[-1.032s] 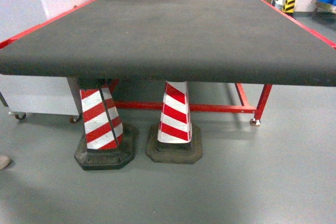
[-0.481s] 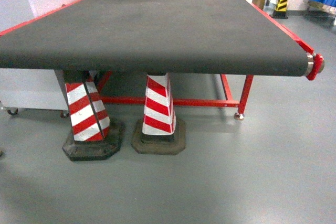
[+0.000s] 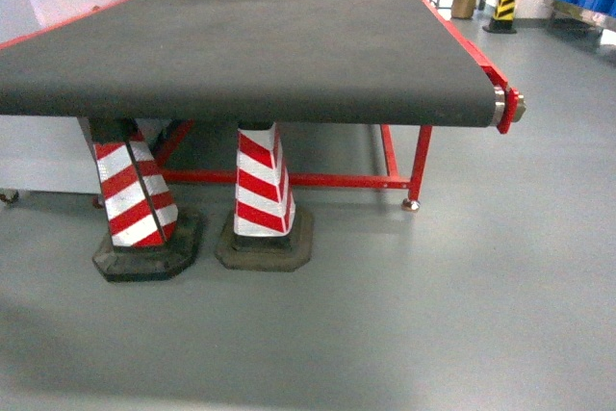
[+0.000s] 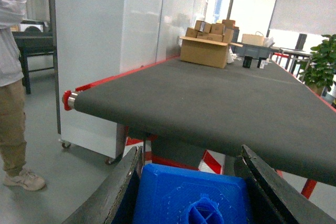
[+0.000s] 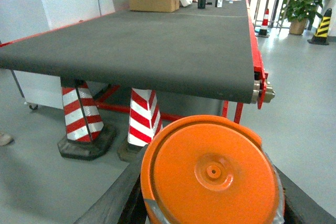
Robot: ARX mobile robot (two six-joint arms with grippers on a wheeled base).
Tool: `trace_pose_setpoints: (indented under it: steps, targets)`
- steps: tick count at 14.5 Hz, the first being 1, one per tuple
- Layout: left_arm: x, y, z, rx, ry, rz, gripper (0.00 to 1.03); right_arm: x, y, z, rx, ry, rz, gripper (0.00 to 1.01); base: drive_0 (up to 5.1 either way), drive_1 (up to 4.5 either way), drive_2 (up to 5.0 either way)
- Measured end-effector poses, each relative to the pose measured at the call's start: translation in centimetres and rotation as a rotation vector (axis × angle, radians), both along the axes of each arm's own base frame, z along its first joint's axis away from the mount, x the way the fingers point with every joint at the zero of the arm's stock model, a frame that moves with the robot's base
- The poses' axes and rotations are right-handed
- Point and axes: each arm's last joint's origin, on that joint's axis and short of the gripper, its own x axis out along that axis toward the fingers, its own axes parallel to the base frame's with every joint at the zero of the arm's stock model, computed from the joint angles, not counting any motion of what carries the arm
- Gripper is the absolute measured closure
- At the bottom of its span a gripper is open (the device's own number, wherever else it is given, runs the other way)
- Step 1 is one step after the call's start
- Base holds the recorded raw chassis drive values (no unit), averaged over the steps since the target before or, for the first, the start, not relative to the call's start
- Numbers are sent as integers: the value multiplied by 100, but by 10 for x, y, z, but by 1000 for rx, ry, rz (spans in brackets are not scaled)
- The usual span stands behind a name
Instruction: Sort blue parts and orange caps into right shelf containers
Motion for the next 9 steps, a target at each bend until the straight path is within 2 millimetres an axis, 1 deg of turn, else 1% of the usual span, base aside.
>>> trace_pose_setpoints:
  steps: [4,9]
  targets:
    - [0,0,0,0,5,0,56,0,0,0,0,1,1,57,446,-96,-405]
    - [0,0,0,0,2,-1,56,0,0,0,0,2,2,57,487,-92,-357]
